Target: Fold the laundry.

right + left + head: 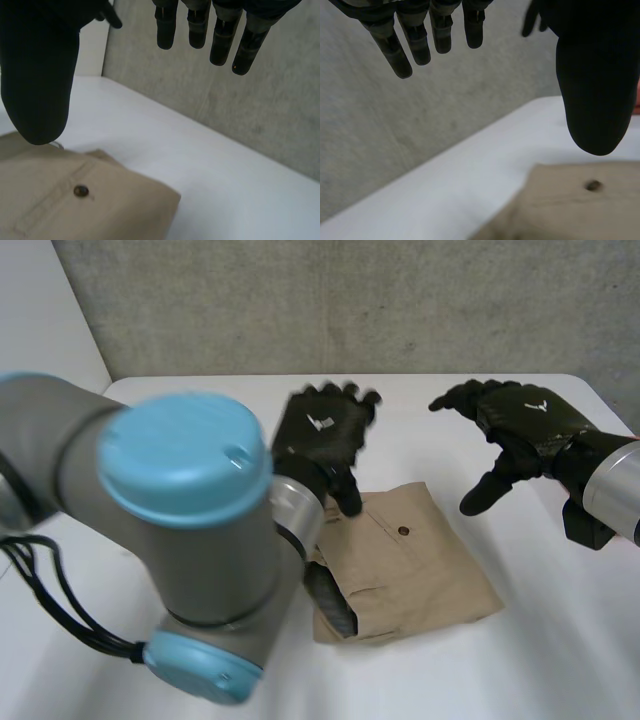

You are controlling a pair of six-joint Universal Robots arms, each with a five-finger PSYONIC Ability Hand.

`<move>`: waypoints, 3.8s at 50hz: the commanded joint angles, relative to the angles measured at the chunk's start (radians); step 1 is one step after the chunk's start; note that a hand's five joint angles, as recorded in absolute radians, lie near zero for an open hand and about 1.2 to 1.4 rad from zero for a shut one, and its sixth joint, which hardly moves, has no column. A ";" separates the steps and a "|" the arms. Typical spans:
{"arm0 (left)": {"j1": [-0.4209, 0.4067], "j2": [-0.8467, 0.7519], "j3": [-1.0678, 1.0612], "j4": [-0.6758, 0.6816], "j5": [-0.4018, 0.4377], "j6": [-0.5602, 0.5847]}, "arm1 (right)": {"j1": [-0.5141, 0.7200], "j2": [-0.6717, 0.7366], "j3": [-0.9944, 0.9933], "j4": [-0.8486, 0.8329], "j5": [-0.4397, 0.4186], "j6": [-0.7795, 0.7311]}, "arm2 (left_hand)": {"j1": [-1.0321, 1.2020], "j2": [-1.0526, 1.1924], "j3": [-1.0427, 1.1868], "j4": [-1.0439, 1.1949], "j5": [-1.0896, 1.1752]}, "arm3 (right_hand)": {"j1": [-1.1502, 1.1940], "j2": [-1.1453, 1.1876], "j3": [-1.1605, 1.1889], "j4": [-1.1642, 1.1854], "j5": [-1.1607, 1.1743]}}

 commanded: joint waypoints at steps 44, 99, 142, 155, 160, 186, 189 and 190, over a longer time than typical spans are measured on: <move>-0.015 -0.158 0.103 -0.210 -0.127 -0.018 | 0.025 0.234 0.042 -0.109 0.034 -0.318 | 0.000 -0.013 -0.019 -0.012 -0.032 | -0.025 -0.041 -0.037 -0.055 -0.065; 0.131 0.162 -0.467 0.080 -0.021 -0.117 | -0.040 0.220 0.525 -0.557 -0.069 -0.431 | -0.015 -0.027 -0.033 -0.027 -0.046 | 0.194 0.177 0.182 0.164 0.153; 0.137 0.164 -0.467 0.082 -0.008 -0.123 | 0.008 0.315 0.430 -0.624 -0.066 -0.573 | -0.015 -0.028 -0.034 -0.028 -0.047 | 1.197 1.180 1.185 1.166 1.156; 0.137 0.233 -0.456 0.083 0.175 -0.123 | 0.014 0.318 0.407 -0.624 -0.041 -0.589 | -0.015 -0.028 -0.034 -0.028 -0.047 | 1.197 1.180 1.185 1.167 1.157; 0.155 0.287 -0.441 0.091 0.238 -0.118 | 0.015 0.316 0.396 -0.624 -0.044 -0.628 | -0.015 -0.028 -0.034 -0.028 -0.047 | 1.197 1.180 1.185 1.167 1.157; 0.154 0.299 -0.273 0.097 0.376 -0.121 | -0.053 0.312 0.065 -0.773 0.039 -0.622 | -0.015 -0.028 -0.034 -0.028 -0.047 | 1.197 1.180 1.185 1.167 1.157; 0.152 0.297 -0.264 0.095 0.374 -0.121 | -0.157 0.312 -0.025 -0.770 0.052 -0.544 | -0.015 -0.028 -0.034 -0.028 -0.047 | 1.197 1.180 1.185 1.167 1.157; 0.152 0.297 -0.263 0.095 0.374 -0.121 | -0.184 0.312 -0.047 -0.768 0.052 -0.519 | -0.015 -0.028 -0.034 -0.028 -0.047 | 1.197 1.180 1.185 1.167 1.157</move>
